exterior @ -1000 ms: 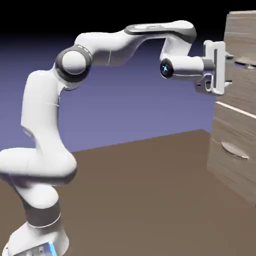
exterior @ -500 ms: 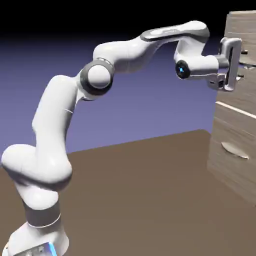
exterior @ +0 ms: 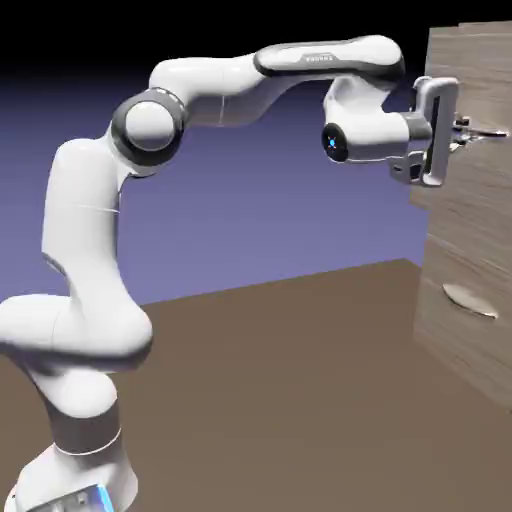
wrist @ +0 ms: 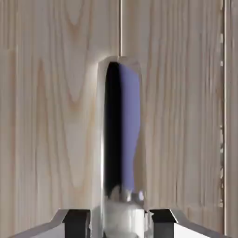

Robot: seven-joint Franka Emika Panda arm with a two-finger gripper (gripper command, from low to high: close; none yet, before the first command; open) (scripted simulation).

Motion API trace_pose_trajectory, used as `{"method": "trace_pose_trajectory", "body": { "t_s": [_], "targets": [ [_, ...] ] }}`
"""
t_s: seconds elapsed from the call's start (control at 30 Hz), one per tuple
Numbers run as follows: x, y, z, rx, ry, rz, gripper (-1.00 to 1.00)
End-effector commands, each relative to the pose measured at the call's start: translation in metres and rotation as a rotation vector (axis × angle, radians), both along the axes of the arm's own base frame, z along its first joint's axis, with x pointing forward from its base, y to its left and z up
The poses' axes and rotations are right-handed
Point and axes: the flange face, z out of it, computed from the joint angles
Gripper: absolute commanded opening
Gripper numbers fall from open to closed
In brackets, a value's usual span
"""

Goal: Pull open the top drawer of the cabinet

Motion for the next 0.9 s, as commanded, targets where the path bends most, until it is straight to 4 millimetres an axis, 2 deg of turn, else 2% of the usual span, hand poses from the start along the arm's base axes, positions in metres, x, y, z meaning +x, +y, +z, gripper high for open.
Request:
{"method": "trace_pose_trajectory", "body": {
  "t_s": [0.0, 0.63, 0.87],
  "targets": [
    [-0.005, 0.0, 0.0, 0.0, 0.001, -0.001, -1.0],
    [-0.073, 0.0, 0.0, 0.0, 0.001, -0.001, -1.0],
    [-0.11, 0.0, 0.0, 0.0, 0.001, -0.001, -1.0]
  ]
}}
